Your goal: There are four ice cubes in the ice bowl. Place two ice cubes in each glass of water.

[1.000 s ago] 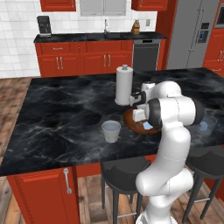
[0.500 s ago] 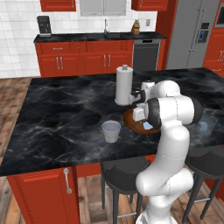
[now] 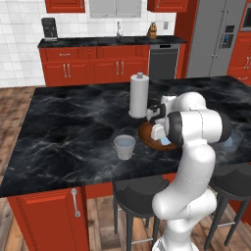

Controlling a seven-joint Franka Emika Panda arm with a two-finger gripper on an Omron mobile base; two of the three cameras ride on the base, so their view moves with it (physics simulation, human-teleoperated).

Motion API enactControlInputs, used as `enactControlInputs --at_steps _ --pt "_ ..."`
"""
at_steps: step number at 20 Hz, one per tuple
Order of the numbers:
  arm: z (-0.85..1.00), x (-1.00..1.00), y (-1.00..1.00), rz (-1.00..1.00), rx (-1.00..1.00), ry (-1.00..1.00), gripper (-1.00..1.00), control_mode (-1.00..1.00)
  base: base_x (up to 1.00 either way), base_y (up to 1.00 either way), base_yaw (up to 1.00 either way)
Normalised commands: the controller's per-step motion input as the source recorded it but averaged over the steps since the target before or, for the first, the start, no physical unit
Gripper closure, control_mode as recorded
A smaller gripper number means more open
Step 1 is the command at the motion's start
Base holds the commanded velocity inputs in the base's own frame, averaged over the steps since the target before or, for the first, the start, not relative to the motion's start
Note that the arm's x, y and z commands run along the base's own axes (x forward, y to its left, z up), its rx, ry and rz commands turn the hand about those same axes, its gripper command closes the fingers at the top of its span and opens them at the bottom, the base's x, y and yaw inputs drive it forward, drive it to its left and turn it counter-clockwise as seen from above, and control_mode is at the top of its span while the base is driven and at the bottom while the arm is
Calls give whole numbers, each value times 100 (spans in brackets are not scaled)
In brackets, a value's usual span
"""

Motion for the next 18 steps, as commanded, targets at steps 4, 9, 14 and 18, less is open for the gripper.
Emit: enactControlInputs --at_steps 4,9,14,18 --pt "0 0 0 4 0 0 -100 -100 0 0 0" --pt "0 0 -1 5 0 0 -100 -100 0 0 0" --pt "-3 4 -2 6 0 0 -100 -100 0 0 0" --pt "-1 23 0 5 0 0 -100 -100 0 0 0"
